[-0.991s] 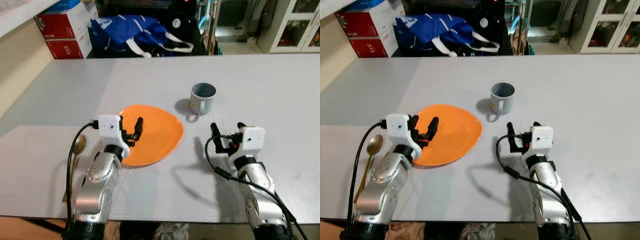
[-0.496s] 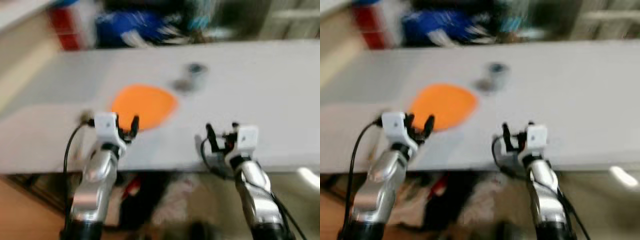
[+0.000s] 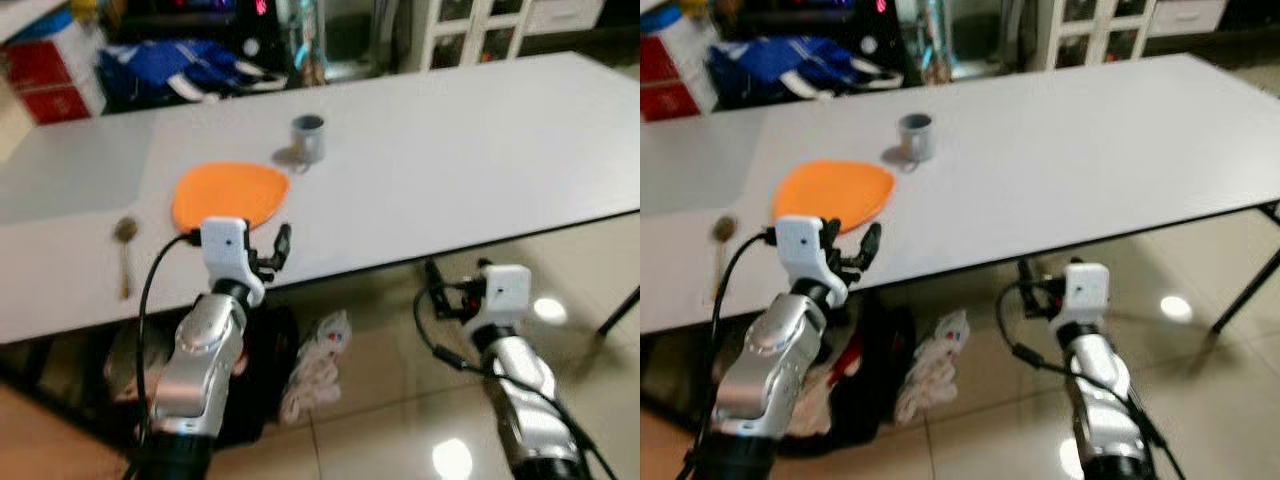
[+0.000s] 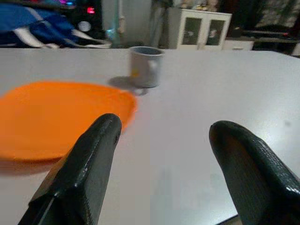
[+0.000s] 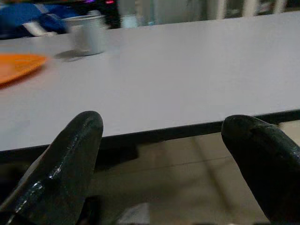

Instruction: Setting the table

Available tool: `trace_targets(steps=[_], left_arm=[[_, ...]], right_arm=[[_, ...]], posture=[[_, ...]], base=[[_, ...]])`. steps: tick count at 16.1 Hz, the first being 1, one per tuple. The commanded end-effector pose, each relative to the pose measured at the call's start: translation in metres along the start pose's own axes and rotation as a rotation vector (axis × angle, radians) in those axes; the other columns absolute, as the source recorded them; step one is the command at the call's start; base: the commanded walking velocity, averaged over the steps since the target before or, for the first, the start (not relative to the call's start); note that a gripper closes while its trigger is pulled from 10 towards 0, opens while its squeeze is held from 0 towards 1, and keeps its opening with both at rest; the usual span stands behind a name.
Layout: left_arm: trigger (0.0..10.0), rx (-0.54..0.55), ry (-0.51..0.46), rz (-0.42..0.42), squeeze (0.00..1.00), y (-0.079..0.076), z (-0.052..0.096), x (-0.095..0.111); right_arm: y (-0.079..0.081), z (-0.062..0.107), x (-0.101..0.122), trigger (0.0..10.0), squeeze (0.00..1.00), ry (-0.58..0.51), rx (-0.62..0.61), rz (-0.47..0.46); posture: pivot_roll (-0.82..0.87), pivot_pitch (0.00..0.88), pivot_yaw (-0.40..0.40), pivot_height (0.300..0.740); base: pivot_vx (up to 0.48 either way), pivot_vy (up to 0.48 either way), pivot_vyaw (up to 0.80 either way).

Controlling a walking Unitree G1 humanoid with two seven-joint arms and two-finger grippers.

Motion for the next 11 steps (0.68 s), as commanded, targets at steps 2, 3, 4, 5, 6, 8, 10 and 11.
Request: trace_targets(steps=[2, 3, 4, 5, 6, 8, 10, 11], left_arm=[[10.0, 0.026, 0.017, -0.007, 0.0, 0.0057, 0.0013, -0.0036], [10.0, 0.026, 0.018, -0.005, 0.0, 0.0055, 0.0012, -0.0039], [10.0, 0.026, 0.019, -0.006, 0.0, 0.0056, 0.0014, -0.004], [10.0, 0.028, 0.02, -0.008, 0.0, 0.0065, 0.0017, -0.0042], [10.0, 0.03, 0.022, -0.01, 0.0, 0.0084, 0.0015, -0.0046], [10.0, 0.025, 0.024, -0.014, 0.0, 0.0099, 0.0006, -0.0048], [10.0, 0.011, 0.026, -0.028, 0.0, 0.0113, -0.0002, -0.0048], [10.0, -0.003, 0.032, -0.026, 0.0, 0.0112, 0.0001, -0.0063]], right_arm=[[0.0121, -0.0037, 0.0049, 10.0, 0.0, -0.013, 0.051, 0.001], [0.0118, -0.0038, 0.0048, 10.0, 0.0, -0.005, 0.051, 0.024], [0.0118, -0.0037, 0.0048, 10.0, 0.0, -0.006, 0.051, 0.025], [0.0115, -0.0038, 0.0043, 10.0, 0.0, -0.007, 0.045, 0.011], [0.0127, -0.0047, 0.0043, 10.0, 0.0, -0.008, 0.045, 0.01], [0.0155, -0.0055, 0.0038, 10.0, 0.0, -0.007, 0.051, 0.011], [0.0187, -0.0057, 0.0053, 10.0, 0.0, -0.014, 0.055, 0.006], [0.0194, -0.0047, 0.0068, 10.0, 0.0, -0.02, 0.056, 0.005]], posture=[[-0.15, 0.0, 0.077, 0.74], [-0.15, 0.0, 0.073, 0.74], [-0.15, 0.0, 0.074, 0.74], [-0.15, 0.0, 0.076, 0.74], [-0.14, 0.0, 0.078, 0.74], [-0.14, 0.0, 0.086, 0.74], [-0.15, 0.0, 0.092, 0.74], [-0.15, 0.0, 0.096, 0.74]], base=[[0.0, 0.441, 0.21], [0.0, 0.454, 0.73], [0.0, 0.454, 0.73], [0.0, 0.461, 0.0], [0.0, 0.469, 0.0], [0.0, 0.474, 0.0], [0.0, 0.48, 0.0], [0.0, 0.48, 0.0]])
Point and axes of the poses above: a point about 5 cm out from each wrist's last joint towards the gripper, its own z axis pointing back from the gripper into the wrist, its own x axis along the axis of the wrist's last joint, y = z × x, the point moved 5 cm from there along -z, pointing out of the wrist towards the gripper, and after that the axes turned 9 degrees about -z, right-handed, at the moved point
